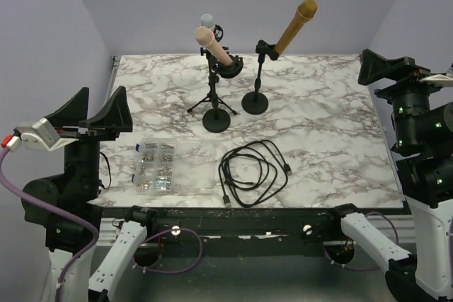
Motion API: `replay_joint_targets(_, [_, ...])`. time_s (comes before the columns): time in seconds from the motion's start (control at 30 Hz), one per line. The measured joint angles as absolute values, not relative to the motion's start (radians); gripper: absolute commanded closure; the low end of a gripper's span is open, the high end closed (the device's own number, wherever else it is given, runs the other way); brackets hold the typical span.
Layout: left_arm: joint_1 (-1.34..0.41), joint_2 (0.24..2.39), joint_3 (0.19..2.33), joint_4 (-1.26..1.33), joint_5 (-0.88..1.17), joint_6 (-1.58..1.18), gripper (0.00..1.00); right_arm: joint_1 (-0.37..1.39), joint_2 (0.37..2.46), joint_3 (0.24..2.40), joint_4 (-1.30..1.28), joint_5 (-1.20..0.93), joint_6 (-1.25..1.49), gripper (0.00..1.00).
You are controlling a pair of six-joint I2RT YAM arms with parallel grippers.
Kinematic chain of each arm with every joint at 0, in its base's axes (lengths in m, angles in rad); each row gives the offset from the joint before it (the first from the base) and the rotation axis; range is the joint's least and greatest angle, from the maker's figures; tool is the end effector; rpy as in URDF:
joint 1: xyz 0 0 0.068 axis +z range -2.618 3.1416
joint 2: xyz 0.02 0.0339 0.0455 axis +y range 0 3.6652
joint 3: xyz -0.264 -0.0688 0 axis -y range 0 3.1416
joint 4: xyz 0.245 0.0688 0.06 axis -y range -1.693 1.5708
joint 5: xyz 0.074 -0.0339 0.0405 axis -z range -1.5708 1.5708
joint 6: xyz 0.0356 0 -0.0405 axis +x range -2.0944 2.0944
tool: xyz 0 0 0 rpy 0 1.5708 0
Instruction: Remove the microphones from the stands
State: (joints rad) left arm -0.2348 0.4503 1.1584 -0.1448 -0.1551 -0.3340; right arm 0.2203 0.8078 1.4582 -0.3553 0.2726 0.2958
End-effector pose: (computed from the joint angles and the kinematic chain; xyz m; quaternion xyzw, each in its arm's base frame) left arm 0.0224 0.0003 0.4916 -0.0916 0.4773 -0.2091 0.8486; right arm 0.0995 0.0125 0.5319 0.1313 0.5854 0.1249 0.7902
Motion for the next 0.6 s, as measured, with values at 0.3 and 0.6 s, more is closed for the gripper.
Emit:
replay_joint_targets(0.3, [-0.235, 0.496, 1.106, -0.139, -0.095, -0.322, 0.02, 0.22, 0.885, 1.412, -0.348, 0.23, 0.331, 0.0])
replay_joint_targets(0.6, [-0.235, 0.548, 1.0, -0.121, -0.038, -0.317, 0.02, 0.22, 1.011, 1.288, -0.221, 0.05, 0.406, 0.0])
